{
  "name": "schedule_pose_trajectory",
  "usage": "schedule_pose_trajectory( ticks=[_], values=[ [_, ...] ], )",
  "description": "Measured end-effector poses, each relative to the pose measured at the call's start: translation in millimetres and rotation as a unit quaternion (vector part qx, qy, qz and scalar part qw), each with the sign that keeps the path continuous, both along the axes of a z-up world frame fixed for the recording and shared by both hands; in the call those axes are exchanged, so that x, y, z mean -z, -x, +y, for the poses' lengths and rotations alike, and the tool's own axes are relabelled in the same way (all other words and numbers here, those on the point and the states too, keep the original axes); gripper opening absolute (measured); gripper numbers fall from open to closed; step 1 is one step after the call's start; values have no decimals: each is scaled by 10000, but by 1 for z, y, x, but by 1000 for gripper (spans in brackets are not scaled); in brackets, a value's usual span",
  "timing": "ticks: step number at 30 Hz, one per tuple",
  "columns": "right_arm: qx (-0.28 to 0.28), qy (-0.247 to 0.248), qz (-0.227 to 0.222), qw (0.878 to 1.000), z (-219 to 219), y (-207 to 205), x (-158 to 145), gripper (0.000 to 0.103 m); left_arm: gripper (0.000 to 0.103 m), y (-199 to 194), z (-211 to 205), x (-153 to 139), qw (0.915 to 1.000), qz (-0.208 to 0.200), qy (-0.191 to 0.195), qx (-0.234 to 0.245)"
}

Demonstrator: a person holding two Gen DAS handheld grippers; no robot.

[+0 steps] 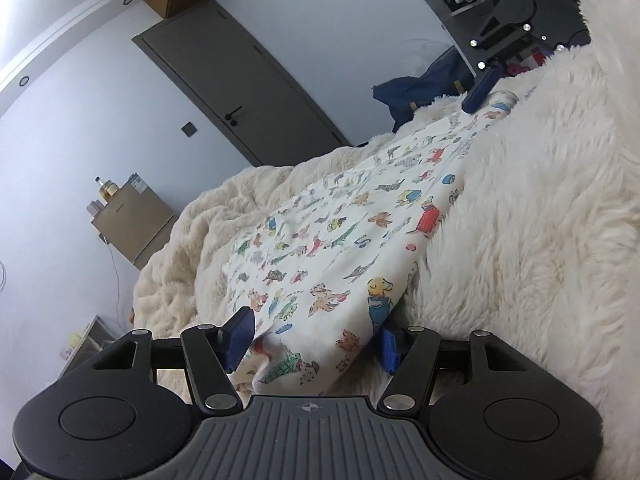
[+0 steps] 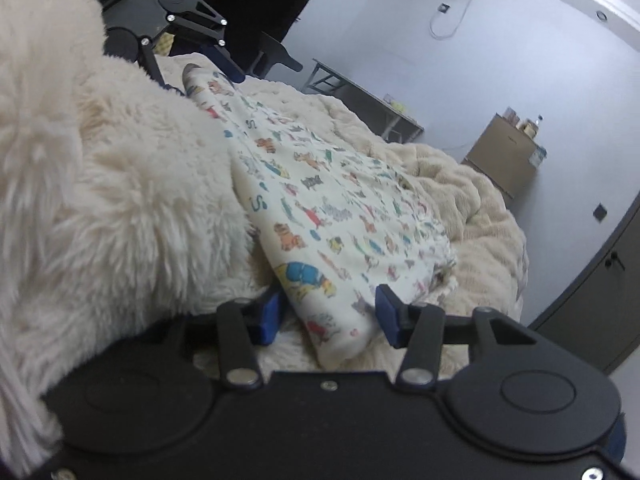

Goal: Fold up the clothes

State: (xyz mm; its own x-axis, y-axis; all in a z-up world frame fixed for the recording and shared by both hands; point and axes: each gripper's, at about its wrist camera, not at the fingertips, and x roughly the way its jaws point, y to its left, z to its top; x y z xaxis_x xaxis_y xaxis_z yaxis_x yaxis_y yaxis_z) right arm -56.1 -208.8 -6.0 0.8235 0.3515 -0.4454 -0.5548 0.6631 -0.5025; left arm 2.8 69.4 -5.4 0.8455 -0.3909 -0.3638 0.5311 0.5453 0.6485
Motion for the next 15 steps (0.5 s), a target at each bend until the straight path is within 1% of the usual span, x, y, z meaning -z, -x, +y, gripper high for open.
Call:
schedule_pose_trajectory(
  ticks=[4,7,10,15],
  values=[
    [31,-55,38,10000,-1,0,1,48,56,-7,-2,7,9999,63,119,-80],
    [142,-392,207,9989,-8,0,3,48,56,-11,1,9,9993,194,275,-150],
    [228,-546,242,9980,-11,-1,5,48,56,-17,2,9,9984,328,408,-207],
    [335,-752,300,9962,-14,-6,7,48,56,-13,4,9,9981,358,440,-244]
  ],
)
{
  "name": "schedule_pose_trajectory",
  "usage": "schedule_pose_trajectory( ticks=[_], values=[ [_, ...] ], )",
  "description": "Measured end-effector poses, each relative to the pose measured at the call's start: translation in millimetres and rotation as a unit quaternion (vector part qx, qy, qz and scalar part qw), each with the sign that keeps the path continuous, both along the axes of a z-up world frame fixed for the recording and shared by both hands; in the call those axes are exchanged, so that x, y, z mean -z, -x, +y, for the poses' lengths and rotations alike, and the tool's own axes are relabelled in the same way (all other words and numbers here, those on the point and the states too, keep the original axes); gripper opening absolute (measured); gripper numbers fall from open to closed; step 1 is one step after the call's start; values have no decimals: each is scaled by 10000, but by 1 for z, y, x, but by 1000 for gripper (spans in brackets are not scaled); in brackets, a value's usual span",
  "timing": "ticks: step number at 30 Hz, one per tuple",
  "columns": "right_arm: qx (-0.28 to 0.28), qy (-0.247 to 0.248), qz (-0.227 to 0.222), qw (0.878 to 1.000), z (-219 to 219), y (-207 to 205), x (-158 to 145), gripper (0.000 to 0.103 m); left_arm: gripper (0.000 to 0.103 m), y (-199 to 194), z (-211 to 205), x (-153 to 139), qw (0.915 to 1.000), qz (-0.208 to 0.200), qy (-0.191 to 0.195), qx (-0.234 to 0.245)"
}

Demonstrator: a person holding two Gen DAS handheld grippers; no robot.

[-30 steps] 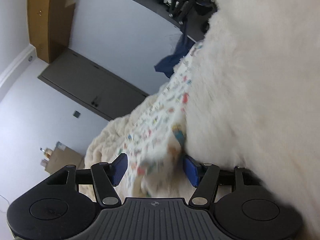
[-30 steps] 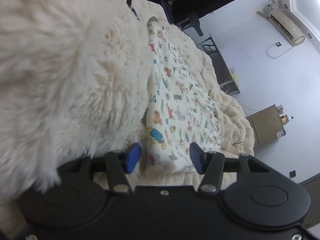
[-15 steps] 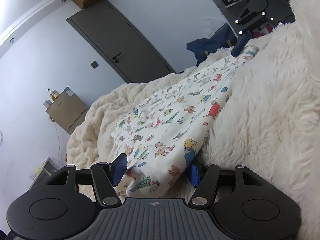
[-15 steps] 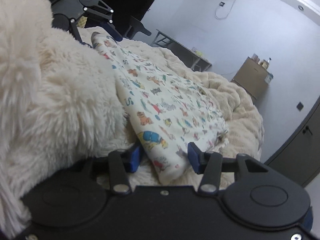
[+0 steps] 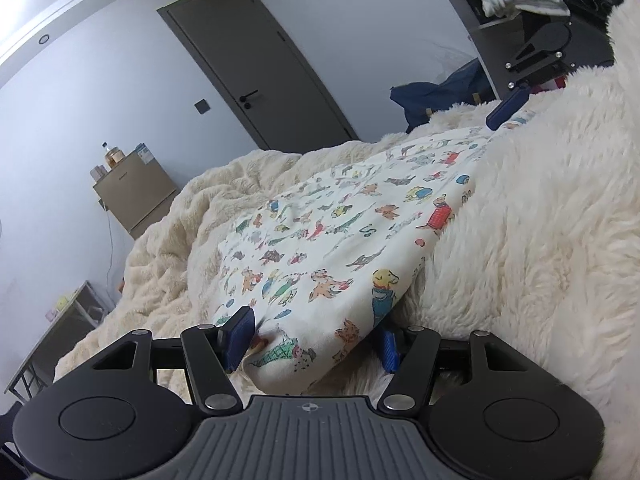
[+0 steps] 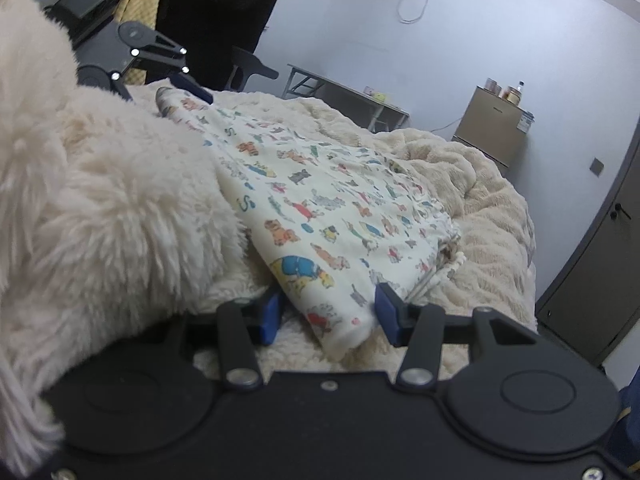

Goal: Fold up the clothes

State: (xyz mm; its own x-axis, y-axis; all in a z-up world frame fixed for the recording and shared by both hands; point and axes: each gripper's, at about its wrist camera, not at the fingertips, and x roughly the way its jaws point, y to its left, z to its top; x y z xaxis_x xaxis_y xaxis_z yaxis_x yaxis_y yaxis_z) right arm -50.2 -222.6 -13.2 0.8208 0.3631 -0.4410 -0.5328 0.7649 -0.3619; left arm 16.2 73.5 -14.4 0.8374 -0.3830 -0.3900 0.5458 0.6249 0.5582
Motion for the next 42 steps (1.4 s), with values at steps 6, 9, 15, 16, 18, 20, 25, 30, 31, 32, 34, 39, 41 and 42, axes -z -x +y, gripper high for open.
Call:
schedule_pose_trajectory(
  ticks=[6,9,15,16,18,20,25,30,31,32,34,39,41,42],
  values=[
    [14,-11,-5,10000,1,-2,1,48,57,2,1,1,10000,-19,17,-22],
    [57,-34,54,10000,1,0,0,48,57,4,1,2,10000,-93,27,-8],
    [545,-245,569,9966,5,-7,-11,49,57,9,3,3,9997,-256,53,19],
    [587,-266,603,9961,5,-7,-11,49,57,10,2,3,9996,-290,32,25],
    [695,-353,706,9945,4,-8,-12,49,57,11,0,2,9993,-360,-5,31],
    [741,-424,761,9934,3,-9,-11,49,57,12,-1,3,9991,-427,7,36],
    [776,-471,794,9927,1,-10,-10,50,57,16,-3,3,9984,-550,-88,84],
    [779,-454,789,9928,1,-9,-9,50,50,35,-6,1,9926,-1012,-413,528],
    [780,-454,791,9928,1,-9,-10,50,50,40,-6,0,9910,-1063,-419,703],
    [781,-455,795,9927,1,-9,-10,50,50,41,-6,-1,9908,-1029,-397,787],
    [787,-464,801,9926,0,-9,-10,51,48,35,-4,-1,9927,-810,-264,853],
    [802,-498,827,9921,0,-9,-9,51,36,20,3,0,9969,-341,-56,709],
    [805,-515,836,9919,0,-9,-9,51,34,16,3,-1,9982,-110,-44,595],
    [807,-526,842,9918,0,-9,-9,51,31,15,3,-2,9983,-75,-47,581]
  ],
)
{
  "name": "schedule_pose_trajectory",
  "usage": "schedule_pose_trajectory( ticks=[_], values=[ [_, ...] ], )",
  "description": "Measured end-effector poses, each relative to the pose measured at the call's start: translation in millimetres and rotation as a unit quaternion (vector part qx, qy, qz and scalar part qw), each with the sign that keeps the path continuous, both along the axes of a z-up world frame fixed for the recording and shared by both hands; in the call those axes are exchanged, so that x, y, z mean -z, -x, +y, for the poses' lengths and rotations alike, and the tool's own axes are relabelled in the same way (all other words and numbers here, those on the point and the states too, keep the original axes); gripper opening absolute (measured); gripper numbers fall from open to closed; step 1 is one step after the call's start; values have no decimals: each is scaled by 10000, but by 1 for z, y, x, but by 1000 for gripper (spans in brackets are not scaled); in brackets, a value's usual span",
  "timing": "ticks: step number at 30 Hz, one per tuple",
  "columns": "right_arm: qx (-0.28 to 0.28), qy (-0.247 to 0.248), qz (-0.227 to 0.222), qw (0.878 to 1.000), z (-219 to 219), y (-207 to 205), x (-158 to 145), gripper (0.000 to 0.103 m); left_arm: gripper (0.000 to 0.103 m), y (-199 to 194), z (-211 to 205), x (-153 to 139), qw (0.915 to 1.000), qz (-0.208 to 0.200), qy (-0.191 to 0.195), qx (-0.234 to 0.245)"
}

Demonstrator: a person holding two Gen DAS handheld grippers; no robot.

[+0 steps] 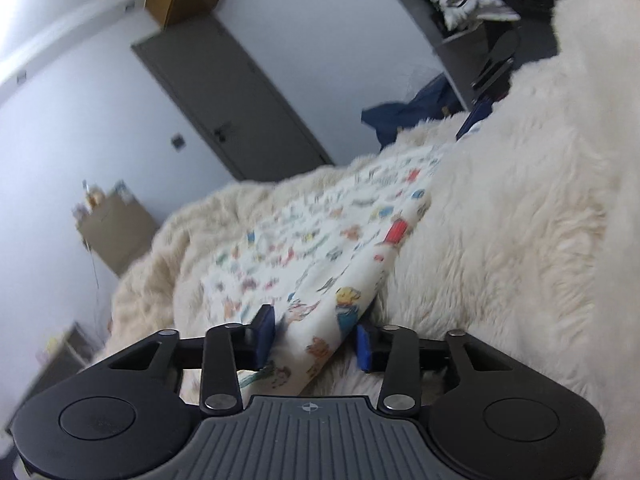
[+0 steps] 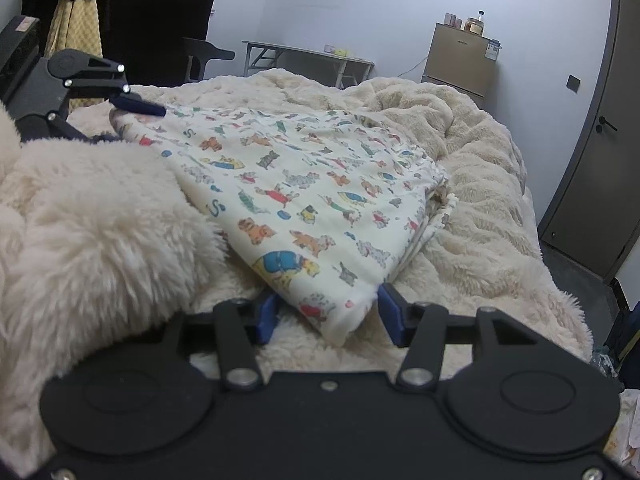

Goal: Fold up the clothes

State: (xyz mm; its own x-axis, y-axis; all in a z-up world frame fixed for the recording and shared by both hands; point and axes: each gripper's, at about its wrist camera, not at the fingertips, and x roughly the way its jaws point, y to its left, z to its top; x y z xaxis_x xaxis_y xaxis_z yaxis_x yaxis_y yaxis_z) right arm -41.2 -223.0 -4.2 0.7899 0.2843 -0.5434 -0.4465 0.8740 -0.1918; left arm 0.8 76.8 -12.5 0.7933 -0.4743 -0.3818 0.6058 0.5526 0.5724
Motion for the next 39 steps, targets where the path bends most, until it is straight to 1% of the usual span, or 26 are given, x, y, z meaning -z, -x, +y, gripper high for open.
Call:
schedule_pose_trajectory(
  ticks=[1,4,8,13,14,16,17,18,20,23,25,27,29,30,32,33,35,36,37,38,39],
  values=[
    [3,-11,5,10000,0,0,0,51,29,-1,0,-1,10000,57,-37,-24],
    [6,-19,14,10000,-1,0,-1,52,26,-3,2,-1,9998,175,-50,-72],
    [9,-24,23,10000,-1,1,-1,52,25,-5,7,-1,9995,287,-16,-100],
    [13,-31,35,10000,-2,1,-1,52,26,-2,10,-1,9997,223,-126,-66],
    [13,-34,37,10000,-2,1,-1,52,27,0,12,-1,9997,132,-196,-36],
    [17,-35,38,10000,-2,1,-1,52,37,5,12,0,9994,-90,-320,-41],
    [17,-39,40,10000,-2,1,-1,52,40,11,11,1,9982,-389,-455,-20],
    [17,-44,44,10000,-2,1,-1,52,42,13,9,3,9971,-512,-556,48],
    [16,-51,50,10000,-2,0,-1,52,42,17,5,5,9942,-748,-750,183],
    [10,-20,26,10000,-2,0,0,52,46,15,-1,10,9887,-995,-1014,470],
    [-6,48,-36,10000,-1,0,-1,54,56,9,3,8,9884,-1014,-979,572],
    [-134,465,-391,9981,3,6,-3,57,58,3,10,4,9897,-1001,-865,550],
    [-292,978,-825,9913,7,13,-5,66,58,3,15,5,9872,-1163,-930,573],
    [-379,1258,-1037,9859,10,16,-6,68,58,4,17,6,9853,-1264,-992,583],
    [-589,1845,-1418,9708,14,23,-6,73,58,4,21,8,9820,-1476,-1029,570],
    [-726,2131,-1563,9617,16,26,-6,74,57,4,21,9,9813,-1522,-1023,584],
    [-973,2421,-1715,9500,19,27,-3,74,50,2,18,14,9798,-1605,-1013,634],
    [-1158,2508,-1726,9455,20,25,-1,73,44,1,16,15,9797,-1600,-1011,660],
    [-1313,2527,-1682,9437,22,23,0,69,38,-2,14,18,9801,-1561,-1003,703],
    [-1469,2545,-1637,9417,23,21,2,54,33,-4,13,18,9811,-1471,-1005,753],
    [-1623,2563,-1592,9395,24,19,4,40,17,-7,11,18,9820,-1381,-1007,803]
  ],
)
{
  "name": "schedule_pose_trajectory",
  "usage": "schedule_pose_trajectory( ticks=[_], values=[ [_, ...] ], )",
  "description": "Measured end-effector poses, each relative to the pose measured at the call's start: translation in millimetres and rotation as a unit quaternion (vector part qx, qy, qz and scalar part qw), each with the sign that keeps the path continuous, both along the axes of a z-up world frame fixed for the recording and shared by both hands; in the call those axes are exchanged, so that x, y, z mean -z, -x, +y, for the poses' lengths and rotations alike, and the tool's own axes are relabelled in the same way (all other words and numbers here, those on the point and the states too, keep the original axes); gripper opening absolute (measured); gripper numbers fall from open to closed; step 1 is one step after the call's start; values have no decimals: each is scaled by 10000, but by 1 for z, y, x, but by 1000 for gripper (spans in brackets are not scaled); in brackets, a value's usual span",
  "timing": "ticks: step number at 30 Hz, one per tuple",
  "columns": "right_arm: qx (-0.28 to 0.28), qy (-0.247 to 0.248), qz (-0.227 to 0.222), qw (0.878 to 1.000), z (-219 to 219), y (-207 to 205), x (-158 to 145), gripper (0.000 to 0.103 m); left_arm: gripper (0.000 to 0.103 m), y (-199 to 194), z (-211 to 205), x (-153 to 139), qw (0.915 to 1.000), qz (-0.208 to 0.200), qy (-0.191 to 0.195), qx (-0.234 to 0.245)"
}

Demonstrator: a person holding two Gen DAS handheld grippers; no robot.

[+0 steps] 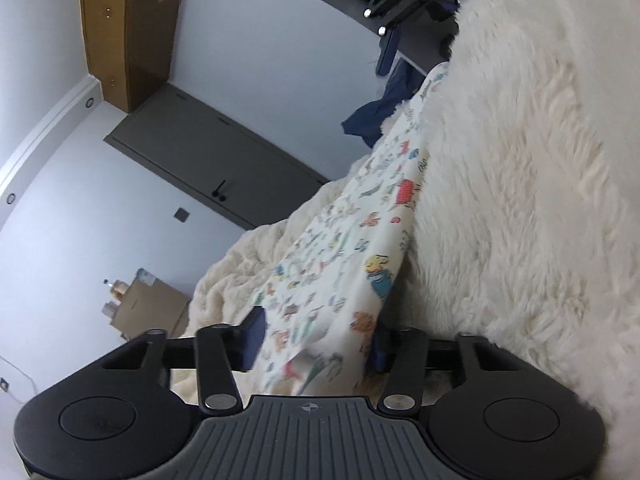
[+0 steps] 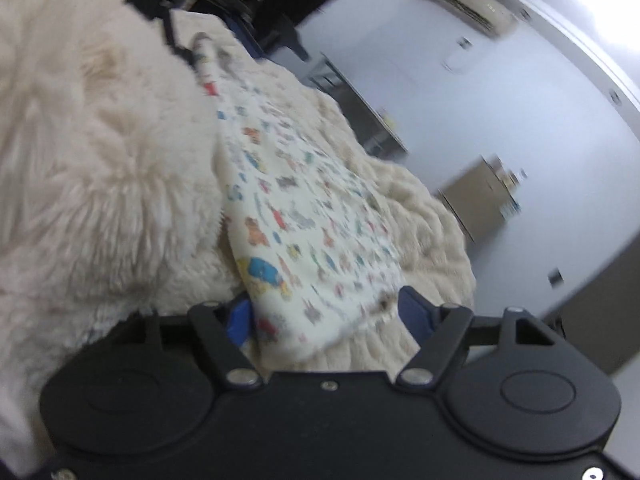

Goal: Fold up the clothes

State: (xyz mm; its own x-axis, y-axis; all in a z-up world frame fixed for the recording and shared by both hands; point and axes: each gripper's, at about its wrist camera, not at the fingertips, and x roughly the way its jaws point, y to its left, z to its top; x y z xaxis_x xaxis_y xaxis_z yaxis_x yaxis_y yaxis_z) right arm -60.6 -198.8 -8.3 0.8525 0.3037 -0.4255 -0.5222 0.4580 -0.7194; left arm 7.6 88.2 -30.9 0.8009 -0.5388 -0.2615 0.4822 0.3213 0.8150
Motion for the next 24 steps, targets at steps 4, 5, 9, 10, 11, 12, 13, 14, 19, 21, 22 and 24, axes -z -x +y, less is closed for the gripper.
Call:
schedule_pose_trajectory(
  ticks=[4,5,9,10,11,12,13,14,19,21,22,24],
  values=[
    [-393,74,216,9990,3,-4,0,6,9,-1,4,-15,9996,176,227,40],
    [-425,18,183,9989,2,-3,-5,6,9,1,9,-30,9987,272,420,58],
    [-642,-637,34,9959,-14,19,-56,6,9,27,18,-75,9977,188,577,288],
    [-700,-670,18,9953,-16,24,-64,6,9,39,21,-88,9975,178,540,415],
    [-838,-704,28,9940,-18,38,-78,6,9,52,24,-98,9971,200,499,545],
    [-948,-724,50,9929,-20,50,-89,6,9,64,28,-107,9964,222,457,675],
    [-1023,-759,87,9918,-22,56,-94,6,10,76,31,-115,9957,248,414,792],
    [-1124,-812,142,9902,-24,65,-100,6,10,81,33,-118,9954,298,367,836],
    [-1290,-1075,528,9844,-35,55,-107,6,14,58,29,-119,9954,487,335,754],
    [-1181,-1124,611,9847,-37,31,-111,6,15,24,24,-127,9951,628,434,622],
    [-1035,-1261,670,9843,-40,5,-117,6,15,2,20,-133,9947,710,504,545],
    [-722,-1471,720,9839,-48,-41,-129,6,16,-45,7,-146,9933,912,583,404]
  ],
)
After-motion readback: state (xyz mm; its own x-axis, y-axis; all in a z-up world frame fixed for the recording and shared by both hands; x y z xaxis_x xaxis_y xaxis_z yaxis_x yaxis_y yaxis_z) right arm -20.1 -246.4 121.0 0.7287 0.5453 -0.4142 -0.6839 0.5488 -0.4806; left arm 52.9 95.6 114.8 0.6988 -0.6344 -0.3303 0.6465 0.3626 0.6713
